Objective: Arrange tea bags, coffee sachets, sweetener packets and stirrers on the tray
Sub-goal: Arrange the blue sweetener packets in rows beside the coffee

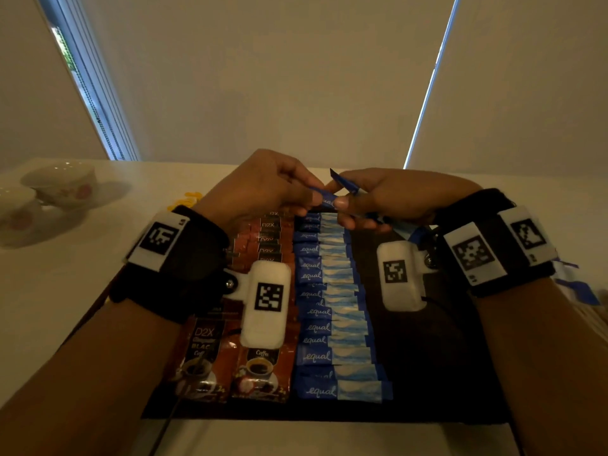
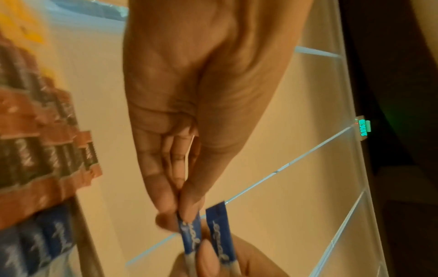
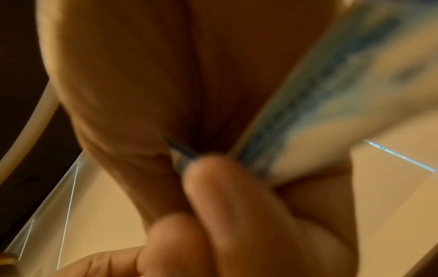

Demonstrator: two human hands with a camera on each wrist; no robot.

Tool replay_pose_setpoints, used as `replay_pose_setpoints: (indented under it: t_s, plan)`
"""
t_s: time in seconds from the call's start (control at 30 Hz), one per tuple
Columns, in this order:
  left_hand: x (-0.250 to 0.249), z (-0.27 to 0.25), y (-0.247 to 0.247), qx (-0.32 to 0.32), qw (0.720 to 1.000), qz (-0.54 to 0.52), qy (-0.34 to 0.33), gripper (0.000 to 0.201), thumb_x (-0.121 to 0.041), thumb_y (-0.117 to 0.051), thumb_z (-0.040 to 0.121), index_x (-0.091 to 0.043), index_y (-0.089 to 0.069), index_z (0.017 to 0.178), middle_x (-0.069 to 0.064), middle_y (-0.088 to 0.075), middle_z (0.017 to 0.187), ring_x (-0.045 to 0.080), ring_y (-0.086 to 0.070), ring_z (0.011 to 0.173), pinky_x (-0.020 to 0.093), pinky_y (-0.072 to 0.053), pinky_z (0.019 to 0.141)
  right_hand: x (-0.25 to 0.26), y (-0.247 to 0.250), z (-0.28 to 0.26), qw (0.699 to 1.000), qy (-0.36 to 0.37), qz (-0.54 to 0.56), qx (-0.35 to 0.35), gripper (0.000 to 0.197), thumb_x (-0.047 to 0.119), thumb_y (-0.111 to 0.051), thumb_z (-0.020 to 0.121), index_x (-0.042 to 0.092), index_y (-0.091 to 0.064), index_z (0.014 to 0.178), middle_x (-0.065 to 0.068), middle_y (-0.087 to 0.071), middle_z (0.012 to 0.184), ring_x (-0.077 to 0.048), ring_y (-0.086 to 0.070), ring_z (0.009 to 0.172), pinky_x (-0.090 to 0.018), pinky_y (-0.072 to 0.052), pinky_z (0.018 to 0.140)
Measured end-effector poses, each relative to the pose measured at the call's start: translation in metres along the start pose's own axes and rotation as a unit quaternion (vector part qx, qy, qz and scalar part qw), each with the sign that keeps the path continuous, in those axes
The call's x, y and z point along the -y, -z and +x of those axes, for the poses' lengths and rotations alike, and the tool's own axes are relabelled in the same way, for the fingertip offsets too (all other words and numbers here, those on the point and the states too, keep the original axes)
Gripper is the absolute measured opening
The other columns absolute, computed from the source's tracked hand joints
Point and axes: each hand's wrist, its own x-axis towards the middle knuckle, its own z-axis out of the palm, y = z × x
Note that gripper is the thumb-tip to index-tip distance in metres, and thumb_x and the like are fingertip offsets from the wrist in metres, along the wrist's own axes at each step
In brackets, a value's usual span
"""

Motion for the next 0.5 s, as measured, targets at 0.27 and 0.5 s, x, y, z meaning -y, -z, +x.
replay_pose_setpoints:
  t_s: [0.27, 0.5]
  plan:
    - [-0.001, -0.005, 0.02, 0.031, 0.998, 0.048, 0.032, 0.005, -0.007, -0.065, 0.084, -0.008, -0.068, 0.086, 0.0, -0.073, 0.073, 0.008, -0.067, 0.066, 0.016, -0.054, 0.059, -0.001, 0.009, -0.005, 0.998, -0.03, -0.057, -0.029, 0.02, 0.023, -0.044, 0.098, 0.013, -0.056, 0.084, 0.006, -0.061, 0.061, -0.002, -0.038, 0.04, -0.013, -0.033, 0.038]
    - [-0.007, -0.006, 0.011, 0.047, 0.979, 0.184, -0.068, 0.01, -0.019, -0.069, 0.082, -0.014, -0.073, 0.09, -0.002, -0.072, 0.089, 0.012, -0.065, 0.087, 0.024, -0.053, 0.074, 0.002, 0.003, 0.0, 0.996, -0.026, -0.08, 0.001, 0.011, 0.023, -0.05, 0.095, 0.015, -0.055, 0.089, 0.002, -0.067, 0.069, -0.003, -0.039, 0.042, -0.014, -0.036, 0.043]
